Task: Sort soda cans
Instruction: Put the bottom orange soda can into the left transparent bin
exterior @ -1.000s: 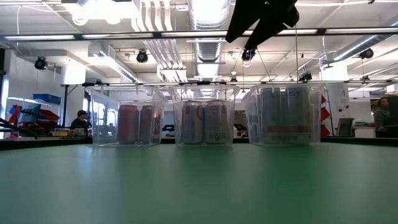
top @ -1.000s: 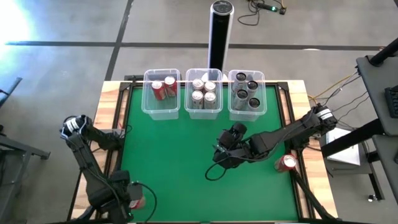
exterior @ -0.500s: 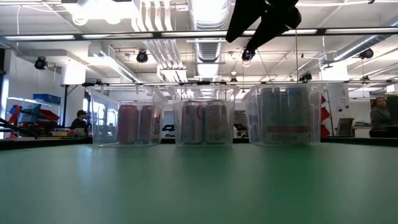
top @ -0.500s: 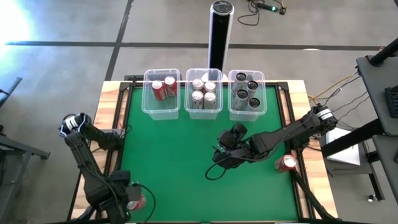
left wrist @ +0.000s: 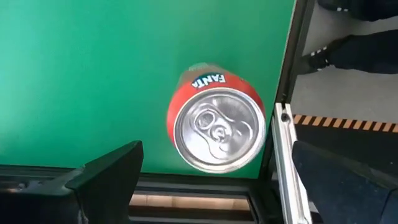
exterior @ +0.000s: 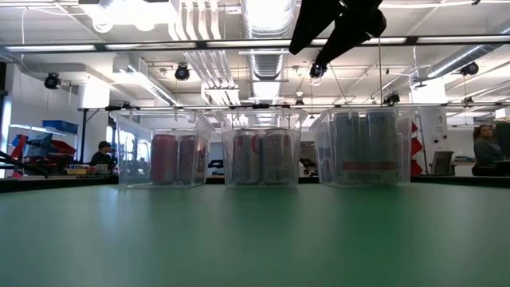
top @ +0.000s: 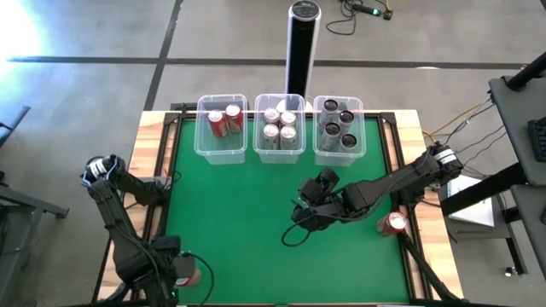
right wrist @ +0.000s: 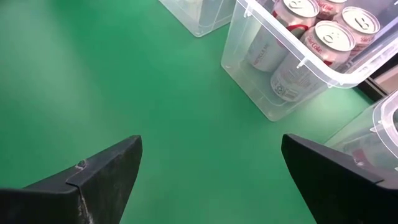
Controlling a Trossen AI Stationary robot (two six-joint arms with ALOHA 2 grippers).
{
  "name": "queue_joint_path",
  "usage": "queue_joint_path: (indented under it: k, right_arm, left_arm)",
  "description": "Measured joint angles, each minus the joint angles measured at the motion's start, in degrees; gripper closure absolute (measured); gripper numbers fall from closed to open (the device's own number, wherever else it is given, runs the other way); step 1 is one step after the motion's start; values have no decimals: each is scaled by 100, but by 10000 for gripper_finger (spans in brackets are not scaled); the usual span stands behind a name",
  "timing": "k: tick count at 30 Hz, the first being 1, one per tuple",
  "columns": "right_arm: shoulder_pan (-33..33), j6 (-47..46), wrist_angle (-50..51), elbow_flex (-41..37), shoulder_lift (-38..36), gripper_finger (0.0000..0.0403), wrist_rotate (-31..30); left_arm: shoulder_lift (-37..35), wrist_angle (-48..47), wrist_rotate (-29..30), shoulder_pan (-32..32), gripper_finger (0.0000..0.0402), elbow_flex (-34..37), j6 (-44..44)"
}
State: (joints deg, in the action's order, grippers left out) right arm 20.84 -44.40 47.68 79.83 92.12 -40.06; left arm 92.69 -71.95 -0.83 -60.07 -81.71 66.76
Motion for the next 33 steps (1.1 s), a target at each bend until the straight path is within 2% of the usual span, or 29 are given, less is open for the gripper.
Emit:
queue_joint_path:
  k: [13, 19, 26, 29, 33]
  right_arm:
    - [-2, -146, 0, 0, 0, 21, 261]
    - [2, -228, 0, 0, 0, 21, 321]
    - [0, -228, 0, 0, 0, 21, 606]
    - [1, -225, -2, 0, 0, 21, 608]
    - [0, -122, -22, 0, 0, 21, 842]
  left_arm:
    - [94, 533, 22, 7, 5, 593, -24]
    - [96, 1278, 18, 13, 5, 1088, -24]
    - [94, 1433, 23, 28, 7, 1208, -24]
    - [96, 1453, 21, 35, 19, 1285, -21]
    - [96, 1563, -28, 103, 58, 1392, 23]
